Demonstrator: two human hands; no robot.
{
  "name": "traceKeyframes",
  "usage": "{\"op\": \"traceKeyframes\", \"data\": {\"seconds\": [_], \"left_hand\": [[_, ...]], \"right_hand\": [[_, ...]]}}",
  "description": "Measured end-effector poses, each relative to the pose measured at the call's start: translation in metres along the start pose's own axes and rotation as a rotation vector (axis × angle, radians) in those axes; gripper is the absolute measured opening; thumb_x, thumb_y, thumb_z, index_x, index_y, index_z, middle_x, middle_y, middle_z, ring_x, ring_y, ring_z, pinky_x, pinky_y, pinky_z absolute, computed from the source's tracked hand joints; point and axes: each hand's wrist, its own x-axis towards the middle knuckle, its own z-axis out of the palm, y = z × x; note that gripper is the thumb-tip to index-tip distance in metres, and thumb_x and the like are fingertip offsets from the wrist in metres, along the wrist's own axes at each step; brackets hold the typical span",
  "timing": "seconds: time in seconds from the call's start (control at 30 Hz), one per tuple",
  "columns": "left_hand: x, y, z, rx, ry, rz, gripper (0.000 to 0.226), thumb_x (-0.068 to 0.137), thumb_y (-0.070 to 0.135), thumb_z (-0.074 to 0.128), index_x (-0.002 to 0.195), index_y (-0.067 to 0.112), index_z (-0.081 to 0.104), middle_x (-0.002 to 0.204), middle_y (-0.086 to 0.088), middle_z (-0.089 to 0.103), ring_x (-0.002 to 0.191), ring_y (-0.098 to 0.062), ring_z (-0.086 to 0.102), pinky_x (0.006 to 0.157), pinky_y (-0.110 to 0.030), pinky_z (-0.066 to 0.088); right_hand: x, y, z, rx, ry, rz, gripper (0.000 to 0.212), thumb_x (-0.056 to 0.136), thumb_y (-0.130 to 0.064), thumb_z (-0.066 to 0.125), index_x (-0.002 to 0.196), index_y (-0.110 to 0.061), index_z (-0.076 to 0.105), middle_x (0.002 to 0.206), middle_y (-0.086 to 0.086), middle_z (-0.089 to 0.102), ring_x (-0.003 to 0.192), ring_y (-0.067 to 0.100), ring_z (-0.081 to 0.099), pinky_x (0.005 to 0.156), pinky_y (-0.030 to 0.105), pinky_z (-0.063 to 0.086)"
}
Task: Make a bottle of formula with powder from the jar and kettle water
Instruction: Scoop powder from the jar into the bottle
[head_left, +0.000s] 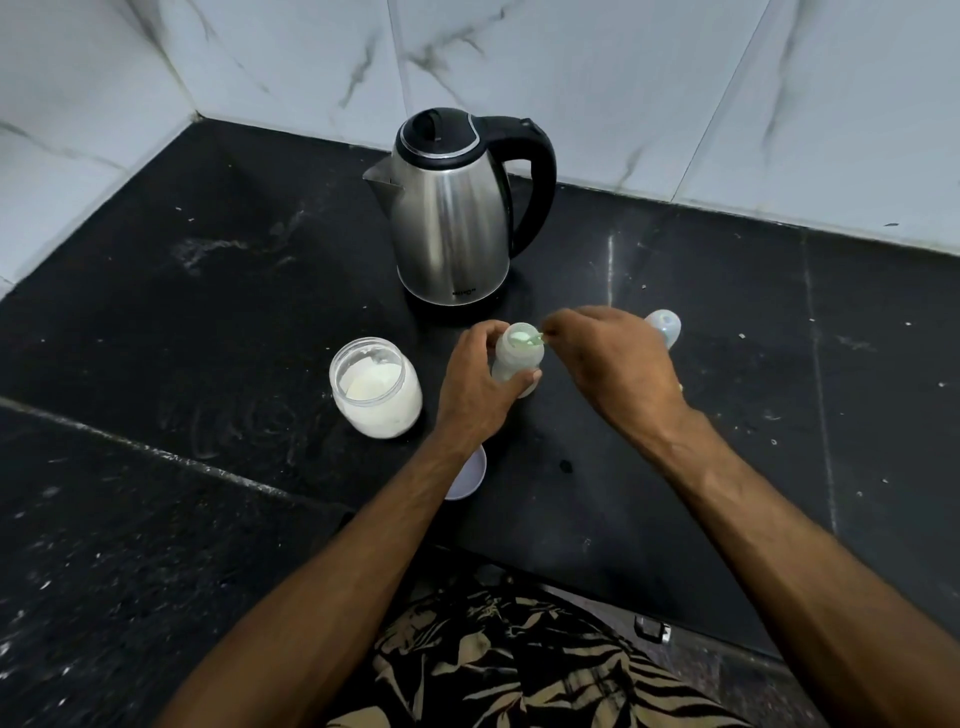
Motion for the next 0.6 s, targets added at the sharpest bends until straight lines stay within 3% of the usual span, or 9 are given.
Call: {"op": "traceKeyframes", "data": {"seconds": [0.17, 0.33, 0.5, 0.6], "left_hand": [[-0.001, 0.003, -0.003, 0.02, -0.02, 0.022, 0.059, 0.064, 0.044, 0.077, 0.115, 0.028, 0.051, 0.115, 0.008, 0.059, 0.103, -0.01, 0.059, 0.087, -0.039, 0.054], [-0.001, 0.001, -0.004, 0.041, -0.016, 0.047, 0.055, 0.066, 0.045, 0.076, 0.113, 0.035, 0.049, 0.114, 0.01, 0.058, 0.103, -0.008, 0.057, 0.086, -0.04, 0.054], [-0.001, 0.001, -0.006, 0.052, -0.036, 0.063, 0.055, 0.067, 0.049, 0.073, 0.114, 0.033, 0.051, 0.114, 0.011, 0.058, 0.104, -0.006, 0.057, 0.086, -0.04, 0.054], [0.001, -0.001, -0.006, 0.053, -0.027, 0.083, 0.052, 0.069, 0.046, 0.075, 0.113, 0.033, 0.051, 0.112, 0.011, 0.059, 0.102, -0.007, 0.058, 0.084, -0.042, 0.054]], "right_hand": [[0.008, -0.007, -0.001, -0.026, -0.118, -0.059, 0.028, 0.078, 0.001, 0.075, 0.105, -0.005, 0.071, 0.092, 0.015, 0.072, 0.078, 0.034, 0.069, 0.066, 0.041, 0.058], [0.008, -0.001, 0.008, 0.206, 0.057, 0.018, 0.015, 0.086, -0.002, 0.068, 0.1, -0.003, 0.074, 0.095, 0.011, 0.073, 0.082, 0.026, 0.07, 0.072, 0.038, 0.058], [0.007, 0.003, 0.011, 0.275, 0.004, 0.041, 0.013, 0.085, -0.002, 0.072, 0.097, -0.006, 0.075, 0.092, 0.007, 0.073, 0.081, 0.017, 0.068, 0.075, 0.031, 0.058], [0.009, 0.002, 0.009, 0.301, 0.06, 0.054, 0.013, 0.085, -0.003, 0.072, 0.098, -0.006, 0.075, 0.091, 0.006, 0.073, 0.079, 0.012, 0.065, 0.074, 0.023, 0.054]]}}
